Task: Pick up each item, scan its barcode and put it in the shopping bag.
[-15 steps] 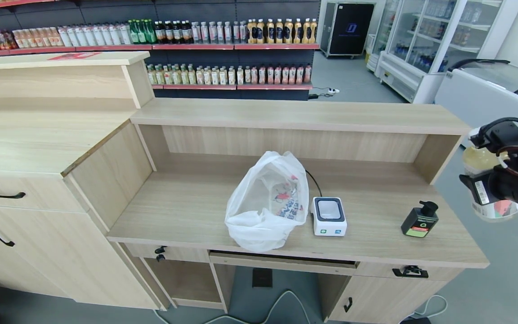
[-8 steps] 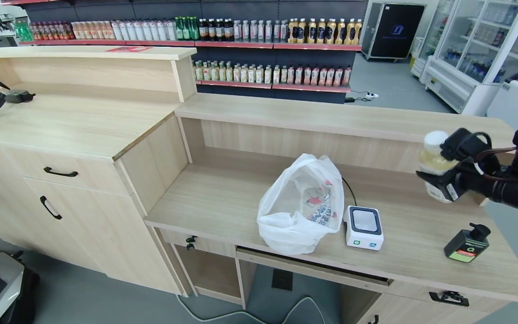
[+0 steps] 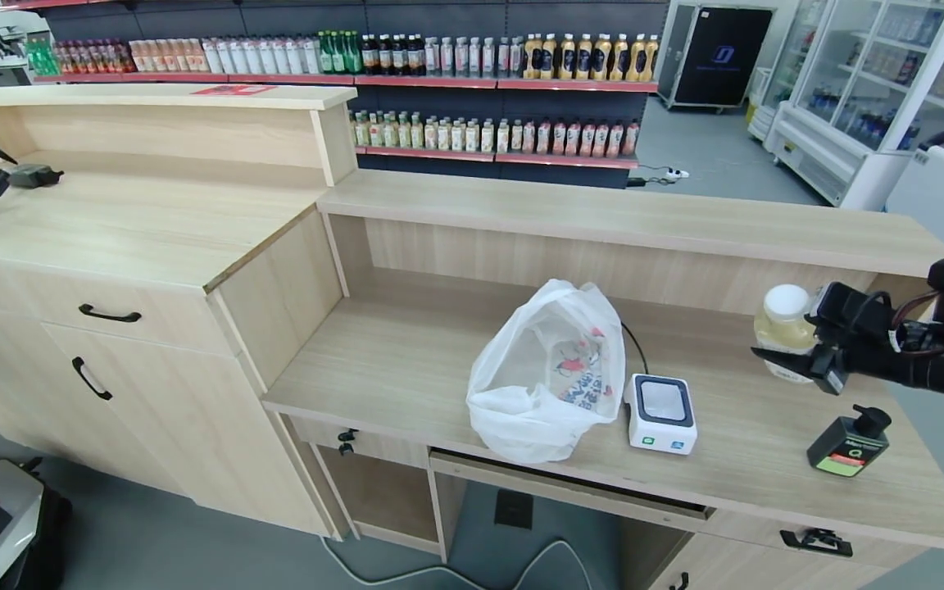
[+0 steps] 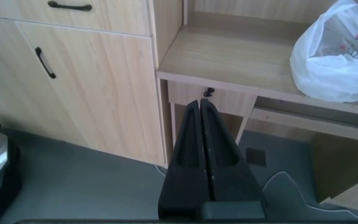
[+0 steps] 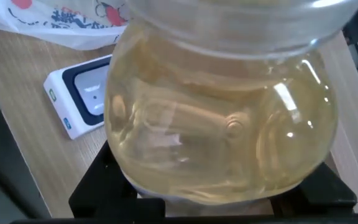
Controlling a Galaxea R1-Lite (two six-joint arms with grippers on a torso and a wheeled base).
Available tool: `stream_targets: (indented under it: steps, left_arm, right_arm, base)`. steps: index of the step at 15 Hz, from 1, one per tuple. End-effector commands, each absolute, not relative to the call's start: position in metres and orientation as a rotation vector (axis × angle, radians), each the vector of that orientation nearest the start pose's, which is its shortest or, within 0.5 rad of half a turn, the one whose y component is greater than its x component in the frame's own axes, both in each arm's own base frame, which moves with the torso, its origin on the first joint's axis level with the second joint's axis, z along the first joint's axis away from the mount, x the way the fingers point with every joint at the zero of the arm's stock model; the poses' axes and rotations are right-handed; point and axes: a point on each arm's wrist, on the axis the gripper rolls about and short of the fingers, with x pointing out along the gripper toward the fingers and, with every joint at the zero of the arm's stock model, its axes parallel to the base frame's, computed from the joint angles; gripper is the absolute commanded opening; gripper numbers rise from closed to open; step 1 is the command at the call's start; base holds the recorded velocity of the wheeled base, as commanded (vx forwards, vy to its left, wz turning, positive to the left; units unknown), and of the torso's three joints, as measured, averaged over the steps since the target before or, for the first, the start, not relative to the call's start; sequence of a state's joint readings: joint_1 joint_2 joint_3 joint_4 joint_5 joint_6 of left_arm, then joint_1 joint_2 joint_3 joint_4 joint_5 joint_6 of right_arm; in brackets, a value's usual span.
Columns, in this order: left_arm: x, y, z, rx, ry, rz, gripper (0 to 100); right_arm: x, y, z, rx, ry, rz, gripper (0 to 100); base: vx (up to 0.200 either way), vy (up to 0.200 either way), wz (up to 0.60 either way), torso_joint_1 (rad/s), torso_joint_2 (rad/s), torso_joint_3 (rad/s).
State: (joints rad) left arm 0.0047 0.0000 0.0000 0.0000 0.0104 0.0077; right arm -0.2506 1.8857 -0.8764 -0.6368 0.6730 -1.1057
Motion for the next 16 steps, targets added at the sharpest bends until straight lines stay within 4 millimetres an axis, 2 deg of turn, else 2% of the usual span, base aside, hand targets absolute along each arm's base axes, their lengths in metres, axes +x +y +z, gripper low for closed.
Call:
stream_targets:
  steps: [1, 7, 16]
  left_arm:
    - [-0.023, 0.0, 0.075, 0.008, 0.0, 0.015, 0]
    - [-0.023, 0.0, 0.075, 0.008, 0.0, 0.015, 0]
    - [-0.023, 0.0, 0.075, 0.008, 0.0, 0.015, 0]
  right_arm:
    - [0.343, -0.073, 0.136, -0.916, 0.054, 0.579, 0]
    - [0.366, -0.074, 0.119, -0.942, 0.005, 0.666, 0]
    - [0.382, -0.076, 0.096, -0.896, -0.021, 0.754, 0]
  base:
    - [0.0, 0.0, 0.0, 0.0, 0.0, 0.0]
    - [0.0, 0.0, 0.0, 0.0, 0.0, 0.0]
    - [0.0, 0.0, 0.0, 0.0, 0.0, 0.0]
